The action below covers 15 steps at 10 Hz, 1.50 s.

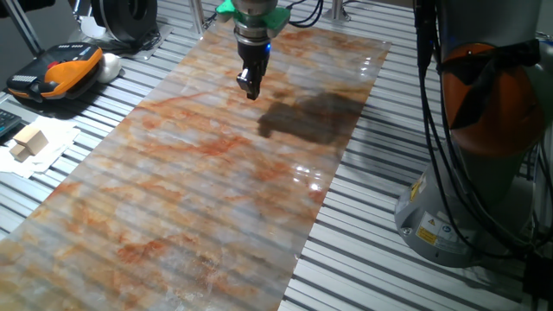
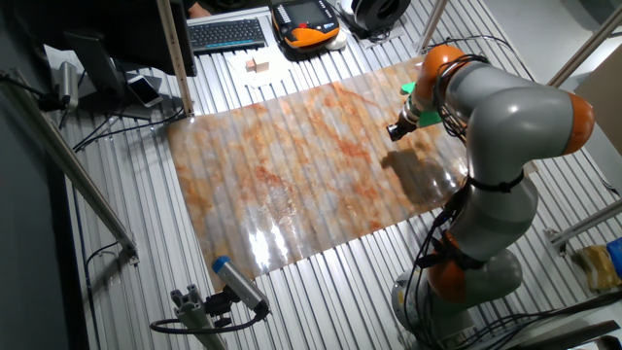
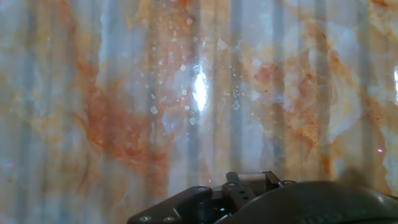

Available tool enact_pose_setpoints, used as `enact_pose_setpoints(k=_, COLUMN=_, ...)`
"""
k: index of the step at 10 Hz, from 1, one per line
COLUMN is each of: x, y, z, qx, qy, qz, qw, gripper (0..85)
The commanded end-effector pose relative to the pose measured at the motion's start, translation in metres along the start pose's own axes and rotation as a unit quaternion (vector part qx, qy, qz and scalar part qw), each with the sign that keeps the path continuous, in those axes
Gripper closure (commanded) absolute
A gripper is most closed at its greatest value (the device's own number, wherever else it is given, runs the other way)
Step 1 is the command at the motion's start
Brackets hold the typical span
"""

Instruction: Pick up the small block on the left and move it to the right

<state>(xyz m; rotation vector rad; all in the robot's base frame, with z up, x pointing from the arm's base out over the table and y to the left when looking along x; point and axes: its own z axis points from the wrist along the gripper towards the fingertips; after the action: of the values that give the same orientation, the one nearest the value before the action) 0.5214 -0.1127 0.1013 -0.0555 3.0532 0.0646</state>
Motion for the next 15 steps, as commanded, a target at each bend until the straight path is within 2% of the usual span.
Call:
enact_pose_setpoints(k=1, x=0.000, y=0.000, z=0.000, qx=-0.002, qy=-0.001, qz=0.003, qw=1.0000, gripper=85.0)
enact_pose_setpoints(k=4, x=-0.006, y=0.005, z=0.000, qx=-0.014, qy=-0.005, qz=0.013, qw=0.9998, gripper=85.0)
enact_pose_setpoints(k=7, x=-0.012, y=0.013, z=0.003, qx=-0.017, qy=-0.014, qz=0.018, qw=0.9996, gripper=85.0)
enact_pose_setpoints(k=9, x=-0.014, y=0.017, z=0.003, qx=-0.028, qy=-0.017, qz=0.023, qw=0.9992, gripper=85.0)
enact_pose_setpoints(k=12, x=-0.018, y=0.028, z=-0.004, qx=-0.030, qy=-0.016, qz=0.032, qw=0.9989, gripper=85.0)
enact_pose_setpoints(k=13, x=-0.018, y=0.032, z=-0.009, qx=-0.029, qy=-0.015, qz=0.034, qw=0.9989, gripper=85.0)
enact_pose_setpoints(k=14, x=-0.019, y=0.036, z=-0.015, qx=-0.037, qy=-0.014, qz=0.041, qw=0.9984, gripper=85.0)
enact_pose_setpoints(k=15, x=-0.020, y=0.040, z=-0.020, qx=-0.034, qy=-0.015, qz=0.042, qw=0.9984, gripper=85.0)
